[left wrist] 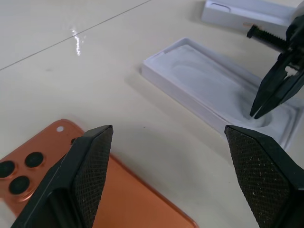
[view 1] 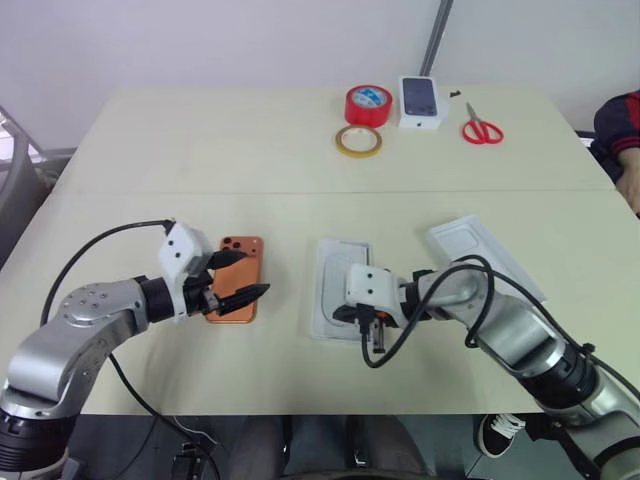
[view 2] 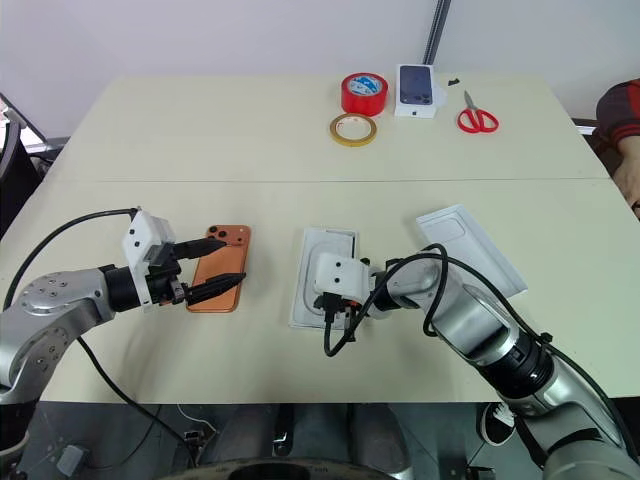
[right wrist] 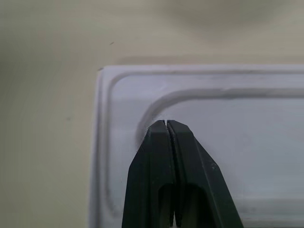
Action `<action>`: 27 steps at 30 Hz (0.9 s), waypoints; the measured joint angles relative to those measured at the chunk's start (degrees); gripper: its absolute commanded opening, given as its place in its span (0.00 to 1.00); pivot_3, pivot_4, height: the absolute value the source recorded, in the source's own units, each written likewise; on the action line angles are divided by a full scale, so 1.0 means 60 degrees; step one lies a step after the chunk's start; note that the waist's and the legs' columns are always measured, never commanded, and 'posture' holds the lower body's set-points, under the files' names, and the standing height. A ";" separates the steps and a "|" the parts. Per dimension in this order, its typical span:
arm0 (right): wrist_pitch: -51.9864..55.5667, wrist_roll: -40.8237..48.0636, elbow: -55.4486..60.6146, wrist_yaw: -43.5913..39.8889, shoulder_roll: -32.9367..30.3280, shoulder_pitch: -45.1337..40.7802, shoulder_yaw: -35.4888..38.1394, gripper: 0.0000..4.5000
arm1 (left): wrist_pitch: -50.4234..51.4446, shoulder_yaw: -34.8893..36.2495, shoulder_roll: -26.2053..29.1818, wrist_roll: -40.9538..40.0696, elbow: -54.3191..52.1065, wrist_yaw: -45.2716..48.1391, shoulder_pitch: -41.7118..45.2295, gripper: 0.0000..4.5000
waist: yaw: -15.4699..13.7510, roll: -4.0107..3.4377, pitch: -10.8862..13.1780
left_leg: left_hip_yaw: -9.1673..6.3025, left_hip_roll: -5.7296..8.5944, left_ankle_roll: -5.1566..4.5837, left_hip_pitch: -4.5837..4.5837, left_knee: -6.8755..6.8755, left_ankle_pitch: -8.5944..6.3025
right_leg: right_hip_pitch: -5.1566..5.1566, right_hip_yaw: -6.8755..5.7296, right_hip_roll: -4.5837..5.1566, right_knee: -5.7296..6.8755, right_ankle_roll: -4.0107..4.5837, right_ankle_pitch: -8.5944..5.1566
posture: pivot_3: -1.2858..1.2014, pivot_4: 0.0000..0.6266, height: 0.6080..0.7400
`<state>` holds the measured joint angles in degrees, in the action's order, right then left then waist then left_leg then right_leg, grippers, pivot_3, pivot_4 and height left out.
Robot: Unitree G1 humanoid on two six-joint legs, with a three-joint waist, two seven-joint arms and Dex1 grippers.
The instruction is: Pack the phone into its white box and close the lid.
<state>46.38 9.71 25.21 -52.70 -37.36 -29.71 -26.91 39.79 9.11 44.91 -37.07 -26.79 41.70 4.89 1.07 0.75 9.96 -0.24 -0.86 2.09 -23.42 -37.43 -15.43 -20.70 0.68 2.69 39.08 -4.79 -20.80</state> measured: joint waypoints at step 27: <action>0.0293 -0.1385 -0.2238 0.1665 0.1160 -0.1166 -0.0054 0.01 | 0.0392 0.1004 0.0357 -0.0867 -0.0537 0.1004 -0.0862 0.88 | -0.0007 0.0001 -0.0001 | 0.0002 -0.0001 0.0004 -0.0002 0.0007 0.0002 | -0.0007 0.0000 0.0001 0.0002 0.0001 0.0001 | 0.52 0.24 1.00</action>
<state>48.14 1.40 11.78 -42.71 -30.40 -36.71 -27.24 42.15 15.13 47.06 -42.27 -30.01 47.72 -0.28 1.03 0.76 9.96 -0.22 -0.86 2.11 -23.43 -37.39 -15.42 -20.74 0.68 2.70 39.09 -4.78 -20.79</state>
